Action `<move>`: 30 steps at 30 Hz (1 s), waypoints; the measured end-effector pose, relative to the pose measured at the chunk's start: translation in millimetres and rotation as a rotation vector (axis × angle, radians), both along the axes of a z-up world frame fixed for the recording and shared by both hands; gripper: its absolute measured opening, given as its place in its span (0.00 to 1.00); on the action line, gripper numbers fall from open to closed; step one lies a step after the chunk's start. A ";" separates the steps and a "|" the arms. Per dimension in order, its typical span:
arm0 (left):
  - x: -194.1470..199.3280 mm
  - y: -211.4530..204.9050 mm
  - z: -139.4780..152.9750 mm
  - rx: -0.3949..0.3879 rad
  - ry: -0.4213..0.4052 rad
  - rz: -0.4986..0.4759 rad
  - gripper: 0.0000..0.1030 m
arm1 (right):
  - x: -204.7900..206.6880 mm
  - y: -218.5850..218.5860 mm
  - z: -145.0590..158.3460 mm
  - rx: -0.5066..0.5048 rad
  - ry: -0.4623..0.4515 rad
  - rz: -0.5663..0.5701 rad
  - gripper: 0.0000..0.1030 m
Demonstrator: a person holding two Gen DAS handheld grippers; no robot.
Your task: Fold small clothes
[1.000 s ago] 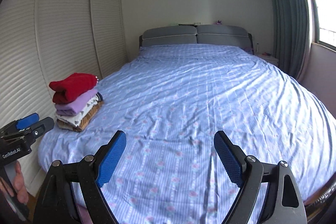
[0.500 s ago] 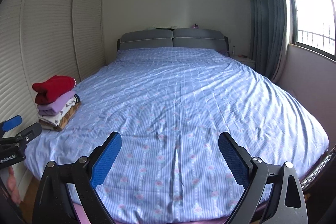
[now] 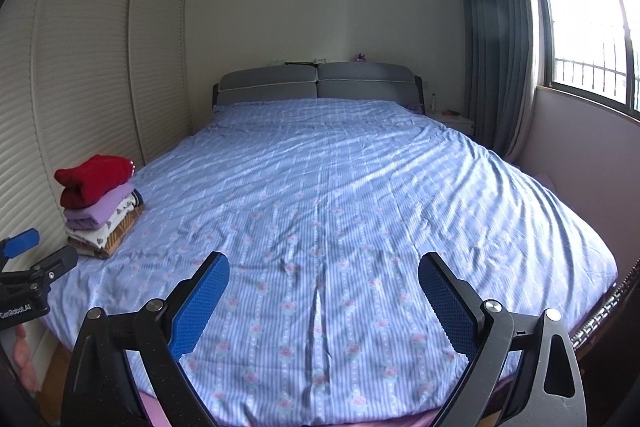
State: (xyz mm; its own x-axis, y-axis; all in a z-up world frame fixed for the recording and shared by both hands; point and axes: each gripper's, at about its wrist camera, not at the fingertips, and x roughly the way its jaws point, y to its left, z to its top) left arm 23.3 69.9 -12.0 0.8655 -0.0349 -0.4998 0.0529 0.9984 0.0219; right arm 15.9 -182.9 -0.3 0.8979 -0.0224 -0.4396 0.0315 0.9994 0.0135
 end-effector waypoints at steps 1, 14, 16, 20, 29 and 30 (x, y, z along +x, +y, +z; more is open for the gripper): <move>0.3 -0.6 0.1 0.001 0.001 -0.002 1.00 | 0.3 -0.4 -0.1 0.003 0.001 0.001 0.93; 0.3 -5.4 1.1 0.008 0.001 -0.014 1.00 | 1.7 -1.9 -1.5 0.014 0.006 0.005 0.93; 0.4 -4.7 1.6 0.008 0.000 -0.014 1.00 | 1.7 -2.2 -1.2 0.014 0.006 0.006 0.93; 0.1 -3.6 2.5 0.008 -0.001 -0.013 1.00 | 1.6 -2.0 -1.8 0.014 0.006 0.005 0.93; -0.1 -3.9 2.6 0.009 -0.002 -0.014 1.00 | 1.4 -2.5 -1.4 0.014 0.004 0.004 0.93; 0.0 -4.0 2.5 0.010 -0.002 -0.013 1.00 | 1.5 -2.6 -1.4 0.015 0.004 0.004 0.93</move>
